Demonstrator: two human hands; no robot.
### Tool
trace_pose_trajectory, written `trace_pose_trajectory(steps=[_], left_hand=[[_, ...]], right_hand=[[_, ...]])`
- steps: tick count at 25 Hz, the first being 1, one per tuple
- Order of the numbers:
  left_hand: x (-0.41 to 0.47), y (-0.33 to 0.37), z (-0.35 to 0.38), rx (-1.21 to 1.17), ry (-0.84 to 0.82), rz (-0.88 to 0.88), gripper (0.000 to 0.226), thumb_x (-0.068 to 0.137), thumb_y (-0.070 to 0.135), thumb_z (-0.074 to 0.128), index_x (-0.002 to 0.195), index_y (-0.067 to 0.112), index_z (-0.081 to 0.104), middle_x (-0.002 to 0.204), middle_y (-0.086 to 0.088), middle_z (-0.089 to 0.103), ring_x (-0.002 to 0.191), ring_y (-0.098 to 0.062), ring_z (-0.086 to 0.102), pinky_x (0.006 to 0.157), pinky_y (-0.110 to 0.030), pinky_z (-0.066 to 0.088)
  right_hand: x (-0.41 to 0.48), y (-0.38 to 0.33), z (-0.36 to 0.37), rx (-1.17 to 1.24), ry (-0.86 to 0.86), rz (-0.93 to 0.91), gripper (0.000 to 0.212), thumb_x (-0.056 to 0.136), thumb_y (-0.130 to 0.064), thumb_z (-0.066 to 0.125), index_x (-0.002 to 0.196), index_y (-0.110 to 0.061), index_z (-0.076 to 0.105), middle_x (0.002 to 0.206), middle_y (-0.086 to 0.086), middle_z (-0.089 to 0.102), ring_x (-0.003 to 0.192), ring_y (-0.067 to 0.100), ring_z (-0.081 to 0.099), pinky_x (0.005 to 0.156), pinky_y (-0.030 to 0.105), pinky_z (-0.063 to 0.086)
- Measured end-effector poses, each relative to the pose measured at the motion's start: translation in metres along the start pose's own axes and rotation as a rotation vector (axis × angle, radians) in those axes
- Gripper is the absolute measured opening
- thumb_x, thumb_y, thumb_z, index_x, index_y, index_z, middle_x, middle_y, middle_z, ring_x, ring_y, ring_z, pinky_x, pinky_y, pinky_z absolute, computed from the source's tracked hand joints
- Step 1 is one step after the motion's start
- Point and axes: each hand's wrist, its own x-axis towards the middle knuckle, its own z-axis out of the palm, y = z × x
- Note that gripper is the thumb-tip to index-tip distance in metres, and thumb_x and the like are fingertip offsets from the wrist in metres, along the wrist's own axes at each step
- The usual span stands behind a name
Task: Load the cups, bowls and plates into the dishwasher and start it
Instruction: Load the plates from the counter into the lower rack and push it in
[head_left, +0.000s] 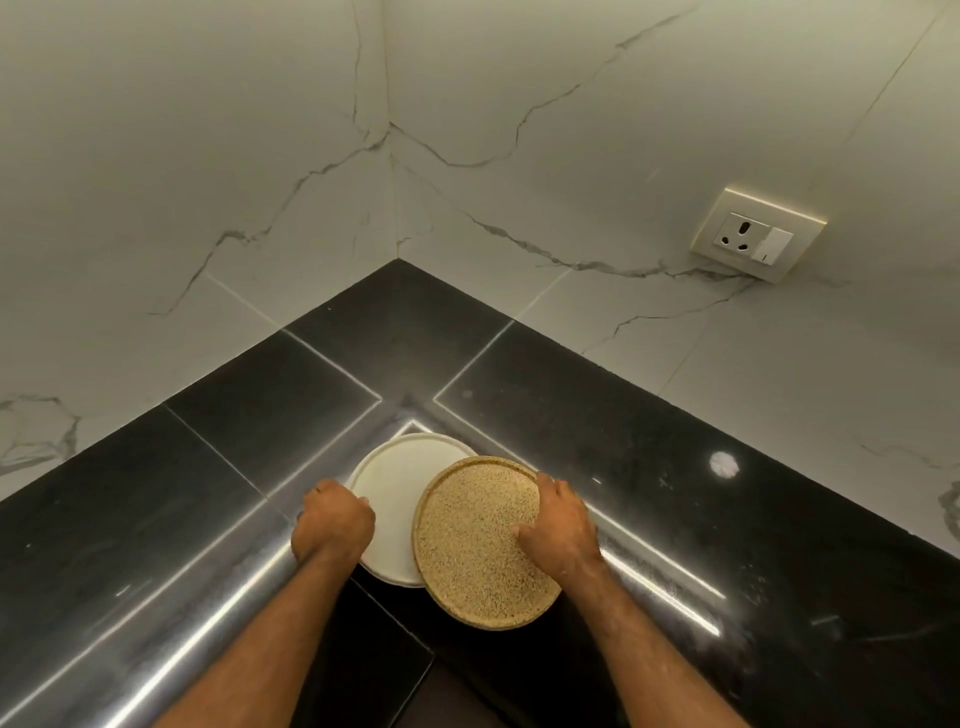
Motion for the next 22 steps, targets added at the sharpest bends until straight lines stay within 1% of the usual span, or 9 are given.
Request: trace_pose_trajectory(steps=[3,7,9,10,11,13,15,18,22], left_hand=[[0.016,0.001,-0.006,-0.083,-0.084,-0.068,0.036,0.090,0.017,0.057,0.123,0.002,0.062,0.126,-0.018,0.062,0.106,-0.039,0.065,0.076,-0.043,0.054],[0.023,0.004,-0.009,-0.194,-0.109,-0.089,0.015,0.088,0.011,0.058,0.100,0.002,0.061,0.101,-0.016,0.062,0.089,-0.036,0.064,0.064,-0.037,0.048],[0.031,0.004,-0.008,-0.406,-0.106,-0.098,0.013,0.089,0.010,0.059,0.093,-0.002,0.061,0.091,-0.019,0.065,0.075,-0.035,0.064,0.056,-0.037,0.051],[0.034,0.004,-0.008,-0.550,-0.125,-0.110,0.011,0.090,0.009,0.061,0.089,-0.002,0.062,0.089,-0.021,0.067,0.071,-0.034,0.064,0.056,-0.042,0.055],[0.034,0.004,-0.010,-0.687,-0.163,-0.128,0.009,0.092,0.006,0.061,0.085,0.000,0.063,0.087,-0.021,0.068,0.072,-0.033,0.065,0.060,-0.047,0.057],[0.029,0.003,-0.012,-0.840,-0.249,-0.164,0.009,0.093,-0.002,0.060,0.088,0.004,0.064,0.089,-0.016,0.071,0.079,-0.033,0.068,0.067,-0.045,0.058],[0.024,0.003,-0.011,-0.885,-0.281,-0.178,0.016,0.095,-0.006,0.057,0.096,0.006,0.066,0.094,-0.017,0.072,0.086,-0.034,0.069,0.068,-0.042,0.059],[0.016,0.000,-0.009,-0.931,-0.267,-0.216,0.018,0.097,-0.007,0.054,0.098,0.007,0.066,0.096,-0.016,0.070,0.084,-0.031,0.066,0.065,-0.038,0.055],[0.005,-0.003,-0.009,-0.965,-0.269,-0.237,0.019,0.099,-0.006,0.053,0.094,0.009,0.065,0.094,-0.013,0.068,0.081,-0.027,0.063,0.062,-0.035,0.050]], right_hand=[[0.011,0.002,0.003,0.070,-0.002,0.086,0.100,0.077,-0.026,0.084,0.157,-0.023,0.024,0.155,0.003,0.038,0.141,0.024,0.037,0.111,0.045,0.042],[0.025,0.004,0.001,0.125,-0.013,0.141,0.108,0.072,-0.026,0.090,0.157,-0.023,0.024,0.158,0.005,0.033,0.144,0.028,0.033,0.112,0.050,0.041],[0.029,0.005,-0.001,0.145,-0.017,0.165,0.107,0.073,-0.024,0.090,0.158,-0.024,0.024,0.160,0.005,0.029,0.146,0.029,0.030,0.112,0.051,0.040],[0.030,0.006,-0.001,0.146,-0.017,0.172,0.106,0.073,-0.023,0.089,0.158,-0.025,0.024,0.160,0.004,0.029,0.146,0.029,0.029,0.111,0.051,0.040],[0.029,0.006,-0.001,0.143,-0.015,0.170,0.105,0.074,-0.023,0.089,0.158,-0.025,0.025,0.160,0.002,0.030,0.145,0.028,0.030,0.111,0.051,0.040],[0.029,0.005,0.000,0.140,-0.008,0.150,0.103,0.075,-0.021,0.087,0.157,-0.025,0.026,0.160,-0.001,0.032,0.145,0.027,0.030,0.111,0.051,0.039],[0.029,0.005,0.000,0.144,-0.023,0.122,0.105,0.075,-0.019,0.087,0.158,-0.026,0.024,0.161,-0.004,0.033,0.147,0.026,0.027,0.114,0.053,0.037],[0.035,0.008,-0.006,0.158,-0.084,0.099,0.114,0.070,-0.023,0.091,0.159,-0.028,0.020,0.160,-0.003,0.034,0.148,0.027,0.026,0.115,0.056,0.034],[0.036,0.008,-0.017,0.315,-0.144,0.129,0.117,0.066,-0.015,0.093,0.158,-0.028,0.022,0.154,0.005,0.043,0.142,0.030,0.040,0.112,0.050,0.040]])
